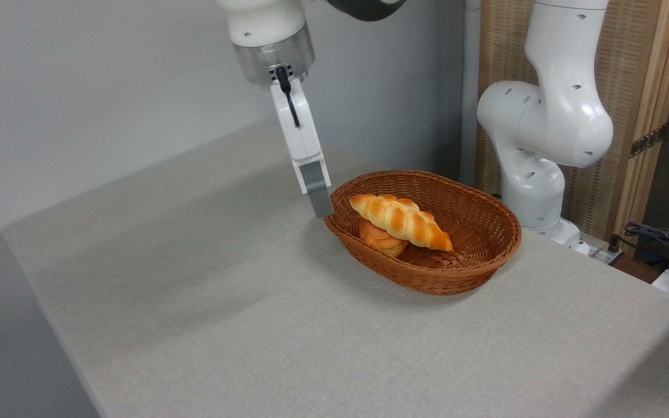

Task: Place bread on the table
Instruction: 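Move the gripper over the basket toward the twisted bread roll, then lower the gripper onto the twisted roll's end inside the basket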

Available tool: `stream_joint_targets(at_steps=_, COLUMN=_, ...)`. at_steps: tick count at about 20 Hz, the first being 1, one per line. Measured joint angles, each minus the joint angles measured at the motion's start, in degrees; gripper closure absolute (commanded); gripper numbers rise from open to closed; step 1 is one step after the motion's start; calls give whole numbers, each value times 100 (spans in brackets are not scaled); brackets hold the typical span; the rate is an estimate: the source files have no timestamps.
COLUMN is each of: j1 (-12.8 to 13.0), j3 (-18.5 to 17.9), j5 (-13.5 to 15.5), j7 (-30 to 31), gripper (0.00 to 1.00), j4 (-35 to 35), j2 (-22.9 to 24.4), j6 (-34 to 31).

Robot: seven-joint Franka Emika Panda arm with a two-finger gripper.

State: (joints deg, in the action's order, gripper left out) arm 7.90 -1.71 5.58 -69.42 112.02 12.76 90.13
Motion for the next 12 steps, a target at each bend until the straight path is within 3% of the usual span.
stream_joint_targets(at_steps=6, j1=200, j3=2, j5=0, j7=-496, gripper=0, j4=469, j2=419, j6=-219)
stream_joint_targets(at_steps=12, j1=427, j3=3, j5=0, j7=-1008, gripper=0, j4=800, j2=548, j6=-418)
